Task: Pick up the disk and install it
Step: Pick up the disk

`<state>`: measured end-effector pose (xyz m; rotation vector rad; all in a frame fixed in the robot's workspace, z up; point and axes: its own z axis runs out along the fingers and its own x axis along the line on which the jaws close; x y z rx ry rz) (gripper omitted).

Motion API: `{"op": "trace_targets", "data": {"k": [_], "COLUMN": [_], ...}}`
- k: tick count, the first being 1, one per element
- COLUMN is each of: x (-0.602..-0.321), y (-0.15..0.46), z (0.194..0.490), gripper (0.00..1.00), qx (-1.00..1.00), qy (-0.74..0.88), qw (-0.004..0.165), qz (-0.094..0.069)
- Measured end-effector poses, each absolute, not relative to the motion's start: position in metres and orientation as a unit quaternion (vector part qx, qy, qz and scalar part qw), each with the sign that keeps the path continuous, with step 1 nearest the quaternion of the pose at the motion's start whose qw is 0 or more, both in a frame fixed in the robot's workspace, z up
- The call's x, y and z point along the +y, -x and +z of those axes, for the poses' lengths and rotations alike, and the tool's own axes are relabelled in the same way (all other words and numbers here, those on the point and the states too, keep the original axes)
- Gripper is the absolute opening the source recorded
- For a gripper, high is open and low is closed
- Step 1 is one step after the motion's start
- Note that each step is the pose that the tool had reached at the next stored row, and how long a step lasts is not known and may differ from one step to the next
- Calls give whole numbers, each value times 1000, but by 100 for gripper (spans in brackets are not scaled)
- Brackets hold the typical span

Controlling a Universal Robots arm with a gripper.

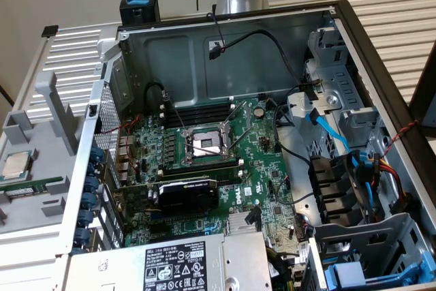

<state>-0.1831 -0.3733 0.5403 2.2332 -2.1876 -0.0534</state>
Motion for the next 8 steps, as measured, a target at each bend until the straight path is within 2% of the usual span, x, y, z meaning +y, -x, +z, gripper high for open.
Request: {"op": "trace_targets", "data": {"k": [8], "x": [-395], "y": [172], "z": [542], "gripper": [37], "qx": [-700], "qy": [-714], "qw": [8], "qz": [-18]}}
